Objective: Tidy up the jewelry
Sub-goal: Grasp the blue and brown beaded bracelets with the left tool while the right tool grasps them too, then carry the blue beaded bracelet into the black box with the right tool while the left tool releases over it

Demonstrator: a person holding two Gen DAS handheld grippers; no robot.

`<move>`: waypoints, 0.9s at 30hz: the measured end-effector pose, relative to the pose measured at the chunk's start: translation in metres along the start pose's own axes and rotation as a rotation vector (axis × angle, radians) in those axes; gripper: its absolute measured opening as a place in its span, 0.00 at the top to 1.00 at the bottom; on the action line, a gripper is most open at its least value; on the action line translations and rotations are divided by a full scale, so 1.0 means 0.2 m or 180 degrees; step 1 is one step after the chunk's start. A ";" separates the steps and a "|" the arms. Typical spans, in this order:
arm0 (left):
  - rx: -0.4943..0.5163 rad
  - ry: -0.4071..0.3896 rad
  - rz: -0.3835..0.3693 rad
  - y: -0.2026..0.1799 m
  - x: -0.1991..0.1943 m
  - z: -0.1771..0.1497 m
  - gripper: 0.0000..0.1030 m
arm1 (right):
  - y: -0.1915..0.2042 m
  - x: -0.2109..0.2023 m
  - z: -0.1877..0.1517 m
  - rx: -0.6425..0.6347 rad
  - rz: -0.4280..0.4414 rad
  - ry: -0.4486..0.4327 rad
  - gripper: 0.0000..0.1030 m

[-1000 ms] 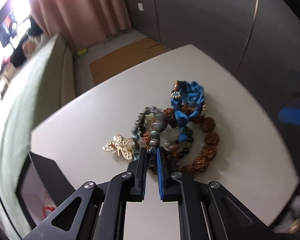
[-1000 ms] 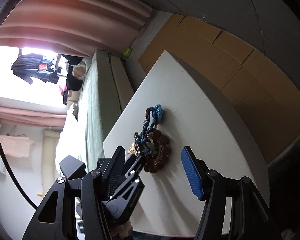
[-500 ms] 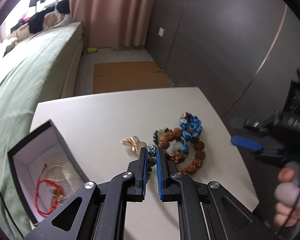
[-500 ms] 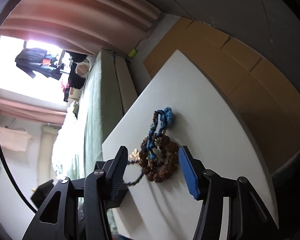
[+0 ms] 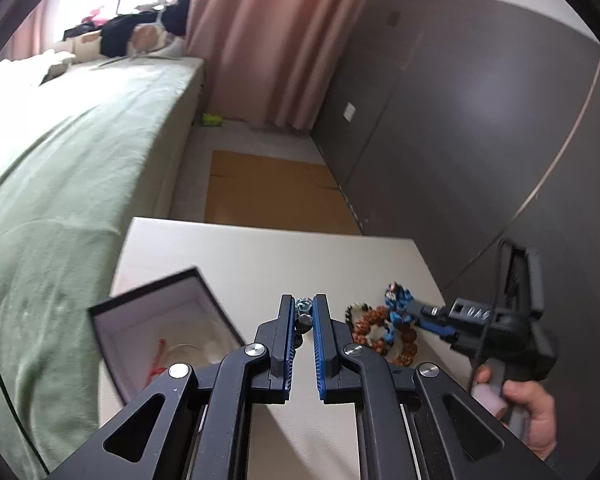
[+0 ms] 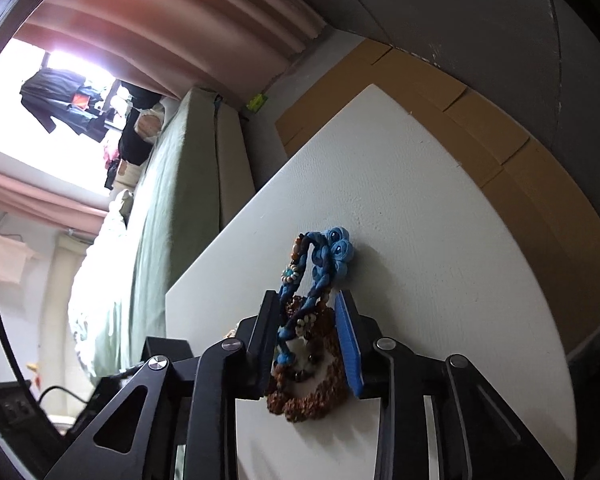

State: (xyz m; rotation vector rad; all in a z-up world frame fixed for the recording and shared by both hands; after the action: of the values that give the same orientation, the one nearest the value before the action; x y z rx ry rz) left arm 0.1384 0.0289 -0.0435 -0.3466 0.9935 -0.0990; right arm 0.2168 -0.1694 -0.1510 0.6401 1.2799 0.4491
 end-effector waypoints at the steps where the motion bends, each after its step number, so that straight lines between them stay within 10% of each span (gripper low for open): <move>1: -0.0015 -0.0023 -0.0001 0.01 -0.02 -0.01 0.92 | 0.00 0.01 0.00 -0.0003 -0.0031 0.0012 0.77; 2: -0.0041 -0.0052 0.0003 0.03 -0.04 -0.01 0.91 | 0.00 0.01 -0.01 0.0004 -0.0042 0.0012 0.89; 17: -0.0337 -0.0035 0.0027 0.26 -0.18 -0.06 0.91 | 0.24 -0.17 -0.17 -0.0333 0.0259 -0.0359 0.90; 22: -0.0542 0.0001 -0.0032 0.35 -0.22 -0.07 0.42 | 0.38 -0.18 -0.27 -0.0534 0.0422 -0.0367 0.90; 27: -0.0652 -0.0164 -0.0056 0.44 -0.31 -0.07 0.38 | 0.51 -0.17 -0.36 -0.0807 0.0565 -0.0345 0.90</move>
State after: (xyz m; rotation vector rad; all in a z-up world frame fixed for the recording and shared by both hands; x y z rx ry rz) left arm 0.0854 0.1228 -0.0297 -0.5427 0.9520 -0.0039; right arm 0.1434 -0.1002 -0.0696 0.5570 1.0466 0.7017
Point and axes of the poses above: each gripper's, at about its wrist camera, not at the fingertips, and x roughly the way its jaws point, y to its left, z to its top, the point moved 2 cm from there along x, roughly the way its jaws point, and after that the axes turned 13 degrees about y, right-handed, at the moved point
